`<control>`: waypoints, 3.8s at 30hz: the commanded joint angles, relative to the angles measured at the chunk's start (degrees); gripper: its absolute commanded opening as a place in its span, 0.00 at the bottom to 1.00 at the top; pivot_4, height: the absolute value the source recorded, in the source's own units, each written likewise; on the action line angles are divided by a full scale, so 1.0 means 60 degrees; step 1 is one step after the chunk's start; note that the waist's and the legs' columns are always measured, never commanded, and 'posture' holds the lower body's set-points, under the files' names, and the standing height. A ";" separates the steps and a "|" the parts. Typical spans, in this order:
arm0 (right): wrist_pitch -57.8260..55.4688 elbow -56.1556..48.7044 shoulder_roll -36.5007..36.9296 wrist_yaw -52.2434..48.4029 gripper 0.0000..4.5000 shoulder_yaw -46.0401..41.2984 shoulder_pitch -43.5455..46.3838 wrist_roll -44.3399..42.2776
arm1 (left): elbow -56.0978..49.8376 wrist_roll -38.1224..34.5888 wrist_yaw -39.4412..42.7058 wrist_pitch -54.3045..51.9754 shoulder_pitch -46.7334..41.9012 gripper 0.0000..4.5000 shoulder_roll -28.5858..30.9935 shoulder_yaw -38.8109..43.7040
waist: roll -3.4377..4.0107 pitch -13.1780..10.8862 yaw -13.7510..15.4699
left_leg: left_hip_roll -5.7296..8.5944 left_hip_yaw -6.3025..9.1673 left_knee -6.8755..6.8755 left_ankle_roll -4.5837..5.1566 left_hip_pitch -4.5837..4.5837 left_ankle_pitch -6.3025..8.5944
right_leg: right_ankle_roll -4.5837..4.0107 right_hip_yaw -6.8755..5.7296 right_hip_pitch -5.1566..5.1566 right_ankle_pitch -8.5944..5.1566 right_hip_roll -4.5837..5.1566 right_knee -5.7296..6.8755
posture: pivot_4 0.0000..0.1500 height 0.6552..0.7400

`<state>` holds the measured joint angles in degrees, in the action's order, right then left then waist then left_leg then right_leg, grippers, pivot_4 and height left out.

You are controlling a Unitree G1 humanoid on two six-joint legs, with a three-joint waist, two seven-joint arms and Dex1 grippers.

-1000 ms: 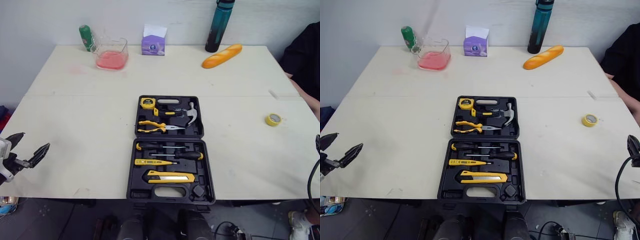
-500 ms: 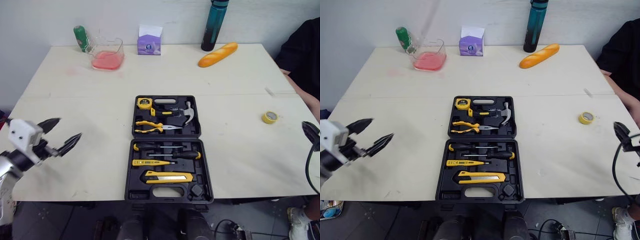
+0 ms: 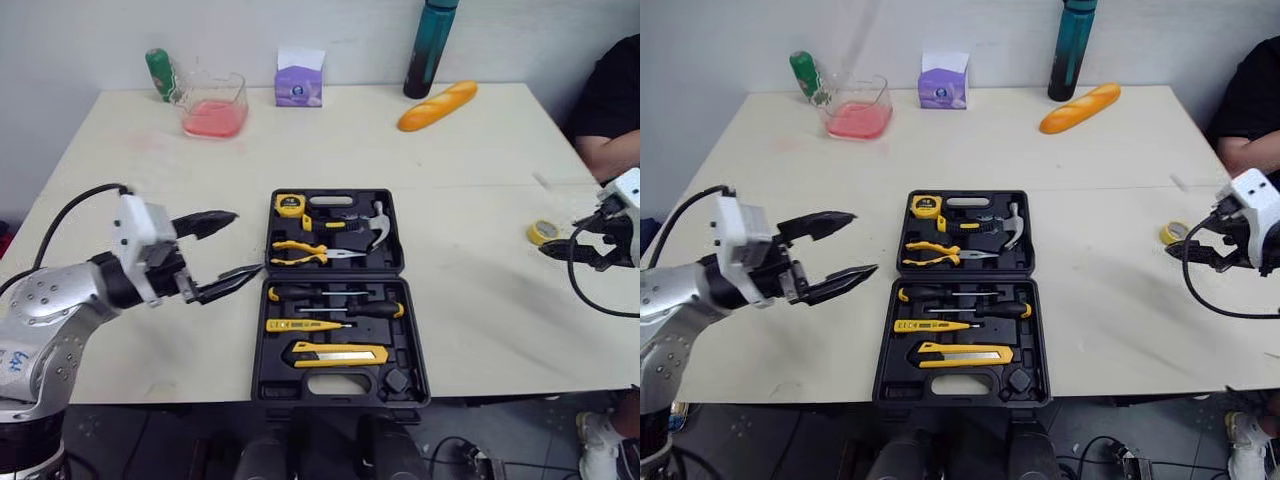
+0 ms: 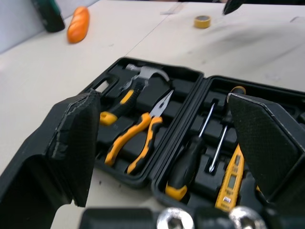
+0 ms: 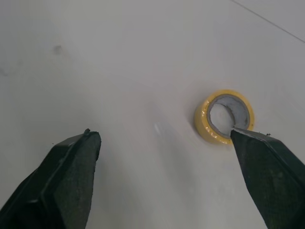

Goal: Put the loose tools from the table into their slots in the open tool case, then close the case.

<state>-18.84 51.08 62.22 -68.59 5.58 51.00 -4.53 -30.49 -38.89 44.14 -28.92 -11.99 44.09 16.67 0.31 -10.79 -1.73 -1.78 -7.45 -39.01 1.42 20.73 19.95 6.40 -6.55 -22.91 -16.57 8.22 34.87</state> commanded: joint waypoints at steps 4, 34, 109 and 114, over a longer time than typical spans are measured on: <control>0.1528 0.2773 -0.0837 0.0487 1.00 0.0592 0.1852 0.1464 | -0.0863 -0.0230 -0.0360 -0.0201 0.0165 0.99 -0.0120 -0.0169 | 0.0002 -0.0001 0.0003 | -0.0001 -0.0010 -0.0017 -0.0005 0.0099 -0.0013 | 0.0002 -0.0005 -0.0105 0.0001 -0.0021 0.0058 | 1.00 1.00; -0.0495 0.4341 -0.2465 0.2500 1.00 -0.0990 0.3087 0.1964 | -0.1636 -0.1056 -0.0745 -0.1274 0.0280 0.99 0.0509 0.0175 | 0.0009 -0.0005 -0.0015 | -0.0010 -0.0017 -0.0032 -0.0014 0.0091 -0.0027 | 0.0001 0.0040 -0.0111 0.0001 -0.0054 0.0096 | 1.00 1.00; 0.0356 -1.1092 0.2379 -0.3132 0.60 -0.3400 -0.8591 -0.2471 | -0.0132 -0.0378 0.2162 -0.0198 -0.0345 1.00 0.0769 -0.1309 | 0.0007 -0.0030 0.0296 | -0.0027 -0.0016 -0.0064 -0.0025 0.0069 -0.0024 | -0.0012 0.0070 -0.0107 -0.0002 -0.0087 0.0107 | 1.00 1.00; -0.0196 -1.1695 0.2900 -0.2790 0.60 -0.3025 -0.8453 -0.2210 | -0.0121 -0.0220 0.2130 -0.0077 -0.0477 1.00 0.0505 -0.1507 | -0.0001 -0.0029 0.0295 | -0.0029 -0.0017 -0.0065 -0.0026 0.0068 -0.0024 | -0.0012 0.0071 -0.0109 -0.0002 -0.0087 0.0108 | 1.00 1.00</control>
<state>-18.45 -16.48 78.41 -86.13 -12.48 -0.50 -18.26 -30.61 -40.16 57.07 -30.44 -13.75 47.37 7.65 0.30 -10.97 0.04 -1.97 -7.54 -39.40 1.26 21.14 19.80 6.33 -6.13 -23.56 -16.59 7.69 35.52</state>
